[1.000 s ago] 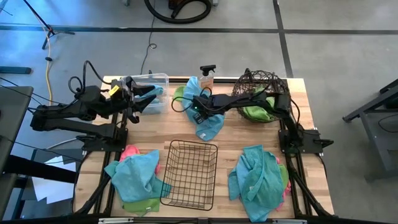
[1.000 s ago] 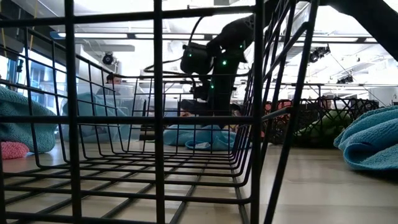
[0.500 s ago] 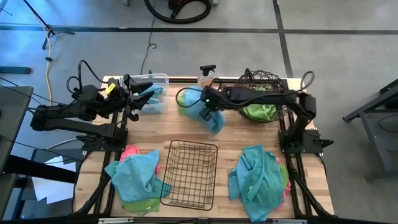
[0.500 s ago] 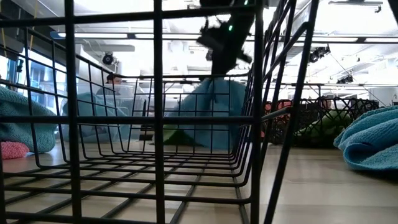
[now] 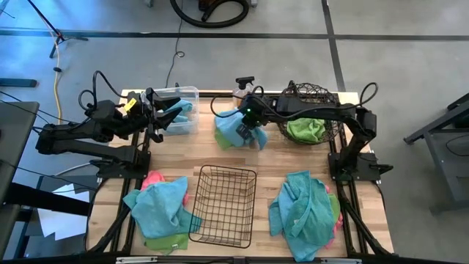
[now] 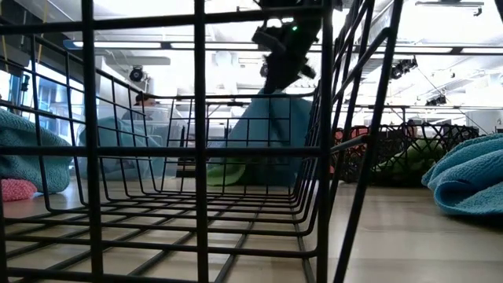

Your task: Sort microfiber towel by color & place in baskets

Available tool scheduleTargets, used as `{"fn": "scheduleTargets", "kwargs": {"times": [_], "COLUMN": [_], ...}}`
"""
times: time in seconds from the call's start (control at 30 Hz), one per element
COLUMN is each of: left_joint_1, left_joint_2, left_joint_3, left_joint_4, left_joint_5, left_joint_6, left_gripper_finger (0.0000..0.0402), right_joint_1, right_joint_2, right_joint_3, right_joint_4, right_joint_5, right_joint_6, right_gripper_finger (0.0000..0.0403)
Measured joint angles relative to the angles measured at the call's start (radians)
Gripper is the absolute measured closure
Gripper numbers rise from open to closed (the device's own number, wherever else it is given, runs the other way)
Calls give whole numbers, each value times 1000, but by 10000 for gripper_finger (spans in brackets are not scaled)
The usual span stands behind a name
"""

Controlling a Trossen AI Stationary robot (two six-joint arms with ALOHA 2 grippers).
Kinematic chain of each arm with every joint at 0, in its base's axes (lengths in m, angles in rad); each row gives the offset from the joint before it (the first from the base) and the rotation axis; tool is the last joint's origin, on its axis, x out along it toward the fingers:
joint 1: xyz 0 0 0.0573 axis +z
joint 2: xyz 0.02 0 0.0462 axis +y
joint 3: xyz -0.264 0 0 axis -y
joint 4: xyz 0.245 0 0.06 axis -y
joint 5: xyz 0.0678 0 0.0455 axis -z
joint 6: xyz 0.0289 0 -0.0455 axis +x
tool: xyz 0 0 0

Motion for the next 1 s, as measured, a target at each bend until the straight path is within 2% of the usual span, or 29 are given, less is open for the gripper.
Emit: {"fn": "scheduleTargets", "kwargs": {"times": [0.23, 0.37, 0.53, 0.7, 0.87, 1.0], "left_joint_1": [0, 0, 0, 0, 1, 1], "left_joint_2": [0, 0, 0, -1, 1, 1], "left_joint_3": [0, 0, 0, 0, 0, 0], "left_joint_4": [-3, -2, -2, -2, -1, 0], "left_joint_5": [0, 0, 0, 1, -1, -27], "left_joint_6": [0, -1, -1, 1, 32, 34], "left_gripper_finger": [222, 222, 222, 222, 222, 222], "right_joint_1": [-3, -3, 4, 28, 82, 113], "right_joint_2": [53, 65, 21, -118, -251, -309], "right_joint_3": [0, 0, -109, -320, -494, -569], "right_joint_4": [19, -5, -20, 126, 230, 254], "right_joint_5": [-51, -123, -129, -114, -12, 60], "right_joint_6": [-4, -27, -79, 13, 102, 92], "right_gripper_finger": [238, 200, 190, 190, 190, 190]}}
